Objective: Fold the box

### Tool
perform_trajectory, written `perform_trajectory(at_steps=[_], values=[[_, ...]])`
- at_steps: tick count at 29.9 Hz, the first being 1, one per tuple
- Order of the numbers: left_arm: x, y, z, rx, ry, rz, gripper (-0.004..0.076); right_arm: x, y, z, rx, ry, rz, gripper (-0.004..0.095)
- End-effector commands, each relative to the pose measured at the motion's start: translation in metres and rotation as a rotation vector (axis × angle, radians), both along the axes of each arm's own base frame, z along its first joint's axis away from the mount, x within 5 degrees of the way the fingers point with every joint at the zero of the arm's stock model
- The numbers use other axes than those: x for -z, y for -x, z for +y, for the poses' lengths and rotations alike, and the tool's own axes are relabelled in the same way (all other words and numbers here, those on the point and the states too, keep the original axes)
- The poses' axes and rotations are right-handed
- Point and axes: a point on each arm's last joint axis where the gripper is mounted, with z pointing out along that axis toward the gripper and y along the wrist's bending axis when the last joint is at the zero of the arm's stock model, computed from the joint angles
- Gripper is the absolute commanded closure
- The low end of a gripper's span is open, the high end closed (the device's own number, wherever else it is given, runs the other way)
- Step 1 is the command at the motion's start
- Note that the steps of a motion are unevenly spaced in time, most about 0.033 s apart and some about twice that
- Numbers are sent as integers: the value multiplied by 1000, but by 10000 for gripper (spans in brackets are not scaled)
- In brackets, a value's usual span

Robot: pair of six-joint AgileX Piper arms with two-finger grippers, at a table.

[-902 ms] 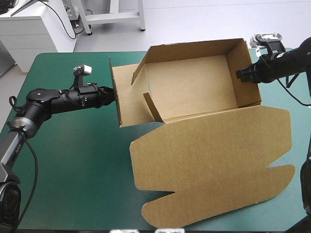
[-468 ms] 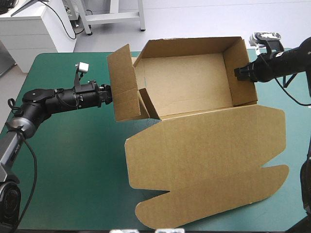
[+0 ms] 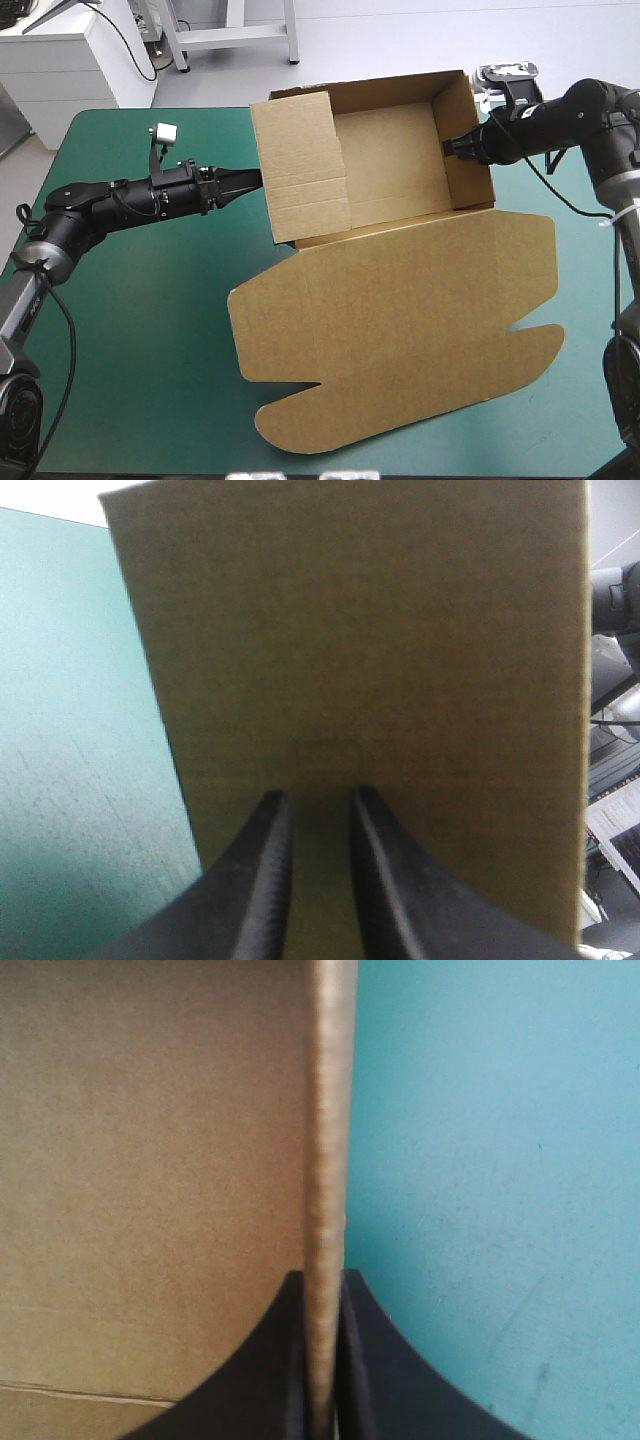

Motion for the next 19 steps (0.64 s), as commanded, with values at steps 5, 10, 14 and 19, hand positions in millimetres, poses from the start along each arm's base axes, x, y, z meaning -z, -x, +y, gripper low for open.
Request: perform_trajectory(at_steps=[5,10,14,19], values=[[-30,14,-3,86,103,-84,363,-35,11,13,38,-58,-168,922],[-31,14,-3,86,105,-106,264,-36,11,19,43,-69,-177,921],[-31,15,-6,94,105,-105,234,-37,11,23,37,-73,-187,921],[-35,15,-9,98,131,-115,234,-37,11,23,43,-71,-187,921]])
